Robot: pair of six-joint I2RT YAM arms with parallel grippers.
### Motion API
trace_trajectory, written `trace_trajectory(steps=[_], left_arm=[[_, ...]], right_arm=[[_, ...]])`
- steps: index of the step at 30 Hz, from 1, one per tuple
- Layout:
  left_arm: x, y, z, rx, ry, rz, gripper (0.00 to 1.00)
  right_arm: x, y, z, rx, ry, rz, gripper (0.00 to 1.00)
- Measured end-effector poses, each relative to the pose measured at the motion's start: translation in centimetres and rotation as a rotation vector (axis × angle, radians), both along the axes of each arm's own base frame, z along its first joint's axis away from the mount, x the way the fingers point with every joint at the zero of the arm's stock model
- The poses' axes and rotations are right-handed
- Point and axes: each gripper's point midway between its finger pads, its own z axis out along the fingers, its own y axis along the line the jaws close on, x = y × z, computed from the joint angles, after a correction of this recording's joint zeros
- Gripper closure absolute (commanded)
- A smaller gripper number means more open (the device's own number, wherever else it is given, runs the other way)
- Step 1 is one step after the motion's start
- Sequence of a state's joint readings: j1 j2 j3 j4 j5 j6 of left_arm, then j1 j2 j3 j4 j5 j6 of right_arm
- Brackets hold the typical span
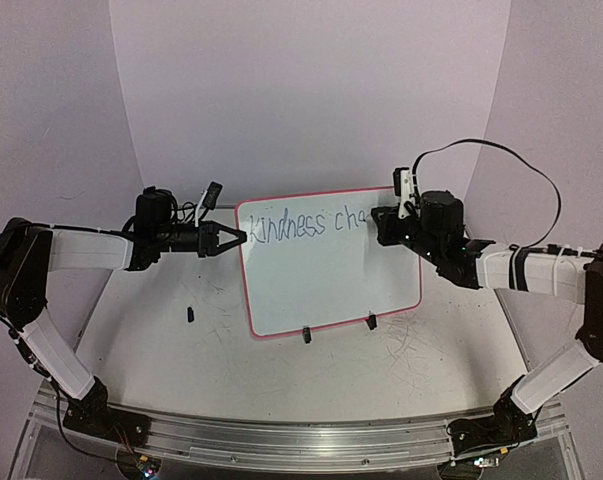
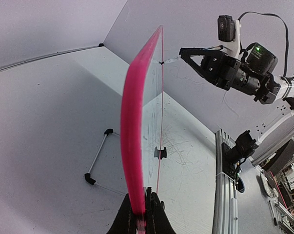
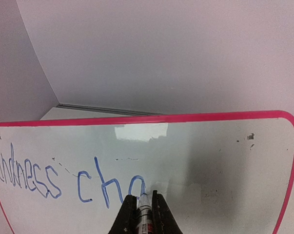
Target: Write a sentence on the whiteboard
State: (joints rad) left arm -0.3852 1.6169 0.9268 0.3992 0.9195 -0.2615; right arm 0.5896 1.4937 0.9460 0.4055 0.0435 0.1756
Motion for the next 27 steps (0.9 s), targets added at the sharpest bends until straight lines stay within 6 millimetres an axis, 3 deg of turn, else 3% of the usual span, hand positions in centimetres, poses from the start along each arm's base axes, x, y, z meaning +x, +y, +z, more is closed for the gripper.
trace_trajectory(steps=[6,13,27], left_arm=[[0.0,0.0,0.0,0.000,-0.001,-0.001,1.00],[0.0,0.0,0.0,0.000,-0.004,-0.002,1.00],[0.0,0.0,0.0,0.000,-0.004,-0.002,1.00]], right_arm=[[-0.6,-0.4,-0.6,-0.010,0.018,-0.001,1.00],[-0.9,-1.1,1.0,0.006,-0.012,0.000,1.00],[-0.1,-0.3,1.3,0.012,-0.020,0.016,1.00]])
